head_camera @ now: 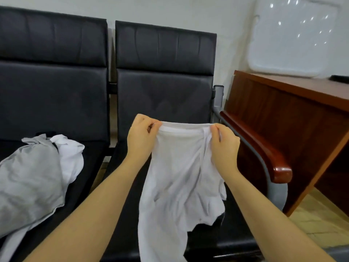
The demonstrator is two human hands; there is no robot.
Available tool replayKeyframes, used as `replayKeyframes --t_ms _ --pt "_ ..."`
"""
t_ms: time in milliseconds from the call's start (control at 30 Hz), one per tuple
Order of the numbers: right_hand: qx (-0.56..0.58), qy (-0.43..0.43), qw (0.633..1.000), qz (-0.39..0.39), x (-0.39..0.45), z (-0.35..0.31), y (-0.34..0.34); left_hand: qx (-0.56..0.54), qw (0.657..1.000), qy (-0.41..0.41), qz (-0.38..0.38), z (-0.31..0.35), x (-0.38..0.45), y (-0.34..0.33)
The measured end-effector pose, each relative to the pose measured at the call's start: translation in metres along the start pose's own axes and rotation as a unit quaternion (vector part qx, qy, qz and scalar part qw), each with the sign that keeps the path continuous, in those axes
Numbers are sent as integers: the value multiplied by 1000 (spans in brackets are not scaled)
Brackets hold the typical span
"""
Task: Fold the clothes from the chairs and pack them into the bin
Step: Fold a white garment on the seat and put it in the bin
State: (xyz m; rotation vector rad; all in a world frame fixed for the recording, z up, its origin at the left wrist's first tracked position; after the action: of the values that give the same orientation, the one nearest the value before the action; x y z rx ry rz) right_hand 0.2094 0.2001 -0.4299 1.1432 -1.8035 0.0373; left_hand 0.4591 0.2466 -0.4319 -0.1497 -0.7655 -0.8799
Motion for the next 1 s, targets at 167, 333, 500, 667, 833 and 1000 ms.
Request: replayKeyframes --t_ms 167,333,500,667,833,1000 --pt "1 101 995 -13 -9 -31 1 -73 997 30 22 9 13 18" --pt "-38 194 980 -34 -63 -53 -9 -124 984 105 72 -8 -21 52" --pt "89 158 959 -220 -119 -52 -48 -132 976 150 91 -21 -64 76" --pt "-24 -13 956 -293 -155 21 -70 -64 984 168 17 -35 -105 67" --pt "-176 -71 913 -361 -165 61 -80 92 985 89 -116 -52 -139 24" --pt "-177 -165 891 -384 -168 90 -95 198 956 86 -199 -74 -154 -18"
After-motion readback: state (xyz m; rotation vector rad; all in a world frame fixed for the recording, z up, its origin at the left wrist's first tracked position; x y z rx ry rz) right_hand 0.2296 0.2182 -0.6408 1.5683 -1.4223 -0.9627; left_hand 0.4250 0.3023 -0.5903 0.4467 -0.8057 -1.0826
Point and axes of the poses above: each hand's wrist, its own x-axis towards the middle knuckle, its own y-axis out of the back of the hand, z = x × y, the point moved 10 cm from there along x, towards the middle knuckle, and after that the axes turned 13 degrees about -x, right-handed, at the moved point
